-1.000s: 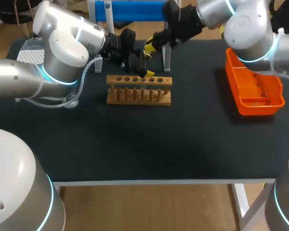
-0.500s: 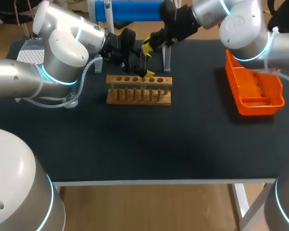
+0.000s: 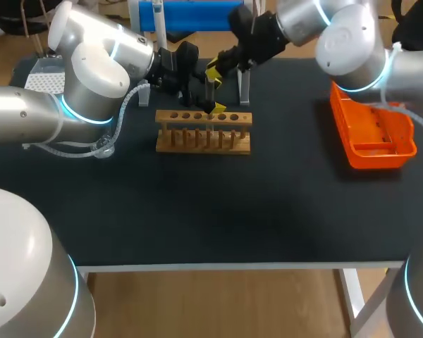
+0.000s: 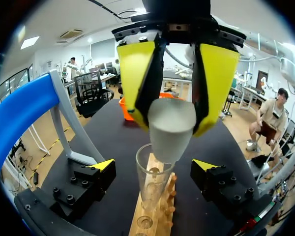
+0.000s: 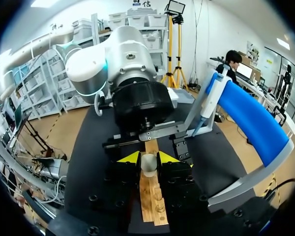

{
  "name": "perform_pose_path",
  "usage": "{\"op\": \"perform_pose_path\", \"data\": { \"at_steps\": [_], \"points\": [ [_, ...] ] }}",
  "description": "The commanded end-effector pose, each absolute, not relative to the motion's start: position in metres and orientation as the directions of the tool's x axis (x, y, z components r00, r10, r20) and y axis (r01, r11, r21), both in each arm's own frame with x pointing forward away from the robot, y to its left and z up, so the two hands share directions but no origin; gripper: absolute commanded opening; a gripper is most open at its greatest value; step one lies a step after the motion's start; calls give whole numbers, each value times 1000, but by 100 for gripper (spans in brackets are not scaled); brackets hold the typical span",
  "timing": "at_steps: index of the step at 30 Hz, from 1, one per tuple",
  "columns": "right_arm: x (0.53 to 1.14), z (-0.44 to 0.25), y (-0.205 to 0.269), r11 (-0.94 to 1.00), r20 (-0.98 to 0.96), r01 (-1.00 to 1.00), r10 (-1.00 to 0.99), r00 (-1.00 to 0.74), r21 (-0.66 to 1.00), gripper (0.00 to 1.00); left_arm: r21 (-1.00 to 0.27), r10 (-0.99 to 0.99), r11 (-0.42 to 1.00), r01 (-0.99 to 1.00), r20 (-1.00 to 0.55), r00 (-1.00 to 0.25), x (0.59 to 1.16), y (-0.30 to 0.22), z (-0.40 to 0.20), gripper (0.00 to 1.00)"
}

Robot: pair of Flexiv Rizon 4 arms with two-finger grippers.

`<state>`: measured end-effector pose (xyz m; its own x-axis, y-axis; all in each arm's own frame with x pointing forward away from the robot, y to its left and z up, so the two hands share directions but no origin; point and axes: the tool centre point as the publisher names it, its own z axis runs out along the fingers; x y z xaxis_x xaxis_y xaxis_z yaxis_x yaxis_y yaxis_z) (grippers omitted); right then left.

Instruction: Invert the test tube, pick up the pipette, mount the tip to pipette, aspirate from beaker and dispense into the tube, eject the tip, return the pipette, and cap with the stopper.

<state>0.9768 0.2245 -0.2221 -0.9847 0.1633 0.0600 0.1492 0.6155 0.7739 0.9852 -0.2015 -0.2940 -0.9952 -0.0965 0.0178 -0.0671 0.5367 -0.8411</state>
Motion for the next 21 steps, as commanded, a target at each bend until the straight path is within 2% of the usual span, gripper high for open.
{"op": "perform_pose_path", "data": {
  "at_steps": [1,21],
  "points": [
    [978,-226,226,625,63,153,163,-985,766,0,-839,-94,540,-68,20,-995,986,-202,-293,100],
    [979,-222,224,616,75,167,173,-982,770,0,-839,-94,540,-68,20,-995,986,-202,-293,100]
  ]
}}
